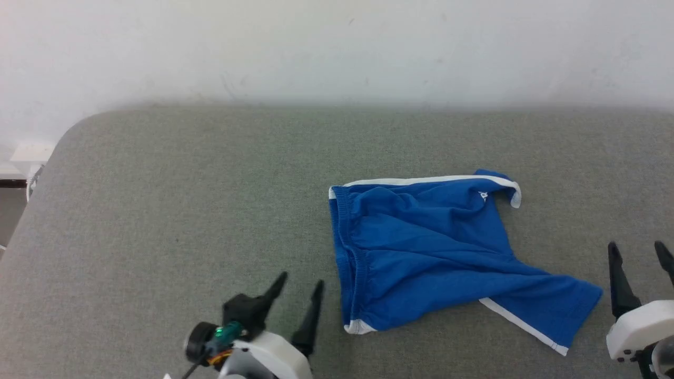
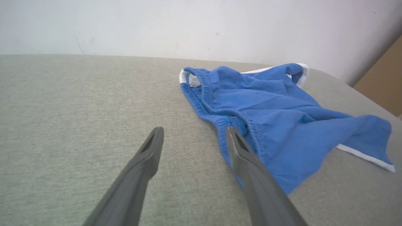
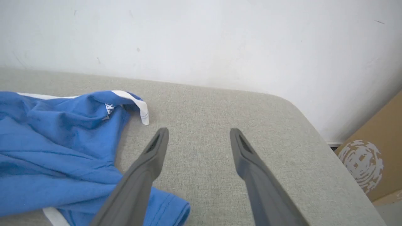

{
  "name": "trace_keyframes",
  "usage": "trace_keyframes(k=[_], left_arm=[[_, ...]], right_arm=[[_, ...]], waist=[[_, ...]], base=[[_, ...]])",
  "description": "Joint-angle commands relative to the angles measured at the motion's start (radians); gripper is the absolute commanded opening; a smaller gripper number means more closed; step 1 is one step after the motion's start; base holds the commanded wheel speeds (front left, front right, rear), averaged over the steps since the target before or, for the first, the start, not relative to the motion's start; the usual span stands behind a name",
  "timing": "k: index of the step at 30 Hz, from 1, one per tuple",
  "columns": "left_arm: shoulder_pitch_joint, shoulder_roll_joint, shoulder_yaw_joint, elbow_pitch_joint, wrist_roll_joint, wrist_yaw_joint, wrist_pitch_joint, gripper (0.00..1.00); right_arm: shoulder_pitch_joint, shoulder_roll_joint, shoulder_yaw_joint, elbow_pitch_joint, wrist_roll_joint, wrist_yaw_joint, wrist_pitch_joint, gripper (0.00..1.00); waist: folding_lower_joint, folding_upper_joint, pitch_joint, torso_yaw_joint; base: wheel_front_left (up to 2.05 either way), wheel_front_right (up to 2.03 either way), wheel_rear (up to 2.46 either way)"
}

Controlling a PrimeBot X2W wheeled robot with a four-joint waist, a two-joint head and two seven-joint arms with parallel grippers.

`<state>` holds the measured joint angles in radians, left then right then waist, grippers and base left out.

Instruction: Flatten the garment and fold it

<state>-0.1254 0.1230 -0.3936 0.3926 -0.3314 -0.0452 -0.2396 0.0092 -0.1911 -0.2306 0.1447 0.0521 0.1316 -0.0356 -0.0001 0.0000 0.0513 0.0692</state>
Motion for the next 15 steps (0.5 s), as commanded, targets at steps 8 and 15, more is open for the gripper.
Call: trace_keyframes(k=[8,15], left_arm=[[-0.003,0.007,-0.124,-0.060,-0.018,-0.058,0.253,1.00],[-0.038,0.039,-0.165,-0.078,-0.005,-0.041,0.456,1.00]], right_arm=[[0.006,0.111,-0.088,-0.173,-0.033,-0.001,-0.032,1.00],[0.010,0.136,-0.073,-0.194,-0.030,-0.001,-0.030,1.00]], waist=[[0.0001,0.0000,0.018,-0.019],[0.0001,0.0000,0.056,-0.050]], base=[[0.00,0.00,0.00],[0.00,0.00,0.00]])
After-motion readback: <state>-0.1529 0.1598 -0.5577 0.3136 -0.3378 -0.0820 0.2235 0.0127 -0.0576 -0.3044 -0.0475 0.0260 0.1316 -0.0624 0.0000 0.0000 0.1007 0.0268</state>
